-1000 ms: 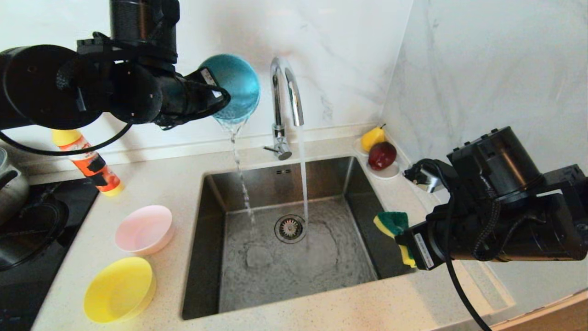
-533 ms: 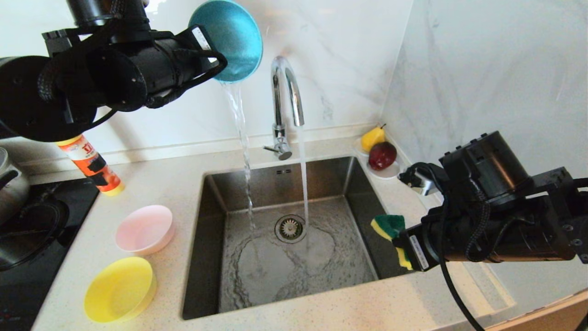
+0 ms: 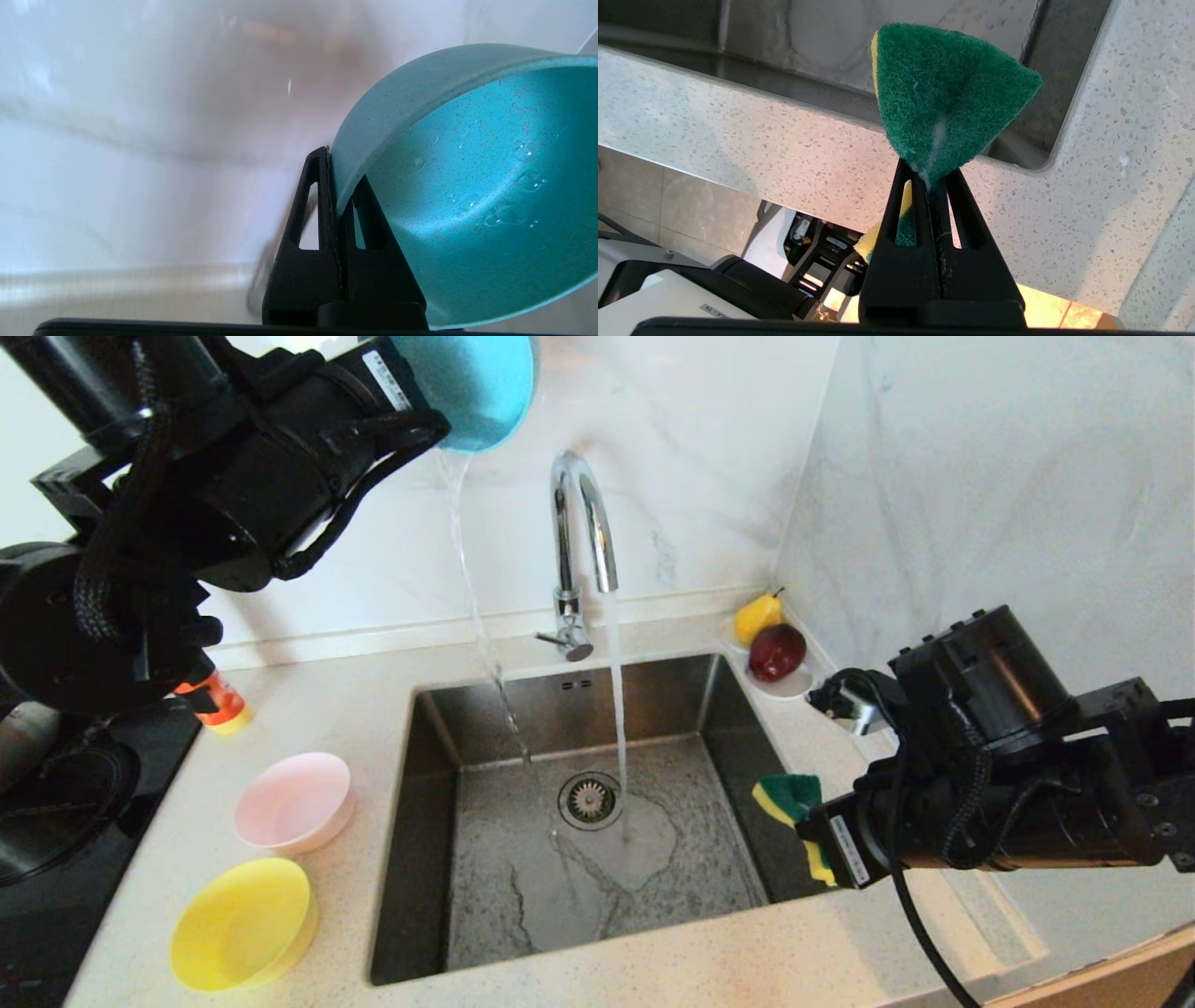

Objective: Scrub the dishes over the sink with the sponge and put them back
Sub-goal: Wash the bowl

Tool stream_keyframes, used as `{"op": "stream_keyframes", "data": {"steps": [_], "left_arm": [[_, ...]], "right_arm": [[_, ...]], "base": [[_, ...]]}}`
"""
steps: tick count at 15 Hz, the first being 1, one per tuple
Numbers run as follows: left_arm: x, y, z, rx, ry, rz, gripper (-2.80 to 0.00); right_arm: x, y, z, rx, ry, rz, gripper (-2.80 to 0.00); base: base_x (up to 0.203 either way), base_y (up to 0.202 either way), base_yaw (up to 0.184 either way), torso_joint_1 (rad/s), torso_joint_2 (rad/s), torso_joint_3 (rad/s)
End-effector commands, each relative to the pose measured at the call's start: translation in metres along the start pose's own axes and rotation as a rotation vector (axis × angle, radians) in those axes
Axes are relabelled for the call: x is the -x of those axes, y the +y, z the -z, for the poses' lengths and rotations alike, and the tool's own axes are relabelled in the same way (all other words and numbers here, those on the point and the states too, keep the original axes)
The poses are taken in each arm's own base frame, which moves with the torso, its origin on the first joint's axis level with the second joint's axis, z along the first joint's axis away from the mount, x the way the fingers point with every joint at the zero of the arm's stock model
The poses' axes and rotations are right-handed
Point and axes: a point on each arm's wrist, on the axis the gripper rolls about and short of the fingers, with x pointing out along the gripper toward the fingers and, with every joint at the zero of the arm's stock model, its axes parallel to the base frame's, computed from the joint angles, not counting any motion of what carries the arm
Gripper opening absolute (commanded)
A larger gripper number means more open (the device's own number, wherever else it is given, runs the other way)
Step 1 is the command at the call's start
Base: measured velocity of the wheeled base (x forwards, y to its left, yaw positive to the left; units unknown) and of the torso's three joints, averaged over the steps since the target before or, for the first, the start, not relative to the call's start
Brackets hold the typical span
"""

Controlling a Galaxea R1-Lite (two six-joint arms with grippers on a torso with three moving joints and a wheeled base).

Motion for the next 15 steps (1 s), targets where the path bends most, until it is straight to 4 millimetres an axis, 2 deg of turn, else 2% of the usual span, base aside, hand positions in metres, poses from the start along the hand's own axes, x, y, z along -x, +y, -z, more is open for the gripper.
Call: {"op": "stream_keyframes", "data": {"steps": [1,5,8,11,13,15], "left_arm": [[0.003,0.001,-0.002,-0.002,-0.049,0.004,-2.80],[0.006,0.002,-0.004,-0.032,-0.127,0.009,-2.80],[0.006,0.006,-0.001,-0.041,-0.106,-0.011,-2.80],[0.015,0.014,0.024,-0.133,0.147,-0.128,-2.80],[0.041,0.022,0.031,-0.195,0.346,-0.151,-2.80],[0.071,0.029,0.032,-0.237,0.549,-0.098,-2.80]], "right_arm": [[-0.002,0.000,0.000,0.000,0.008,0.001,-2.80],[-0.002,0.000,0.000,-0.001,0.008,0.003,-2.80],[0.000,0.001,0.000,0.000,0.001,0.001,-2.80],[0.013,-0.001,-0.001,-0.001,-0.032,-0.002,-2.80],[0.028,0.001,-0.004,0.003,-0.073,-0.023,-2.80],[0.041,0.006,-0.006,0.015,-0.107,-0.066,-2.80]], "base": [[0.000,0.000,0.000,0.000,0.00,0.000],[0.000,0.000,0.000,0.000,0.00,0.000],[0.000,0.000,0.000,0.000,0.00,0.000],[0.000,0.000,0.000,0.000,0.00,0.000],[0.000,0.000,0.000,0.000,0.00,0.000],[0.000,0.000,0.000,0.000,0.00,0.000]]}}
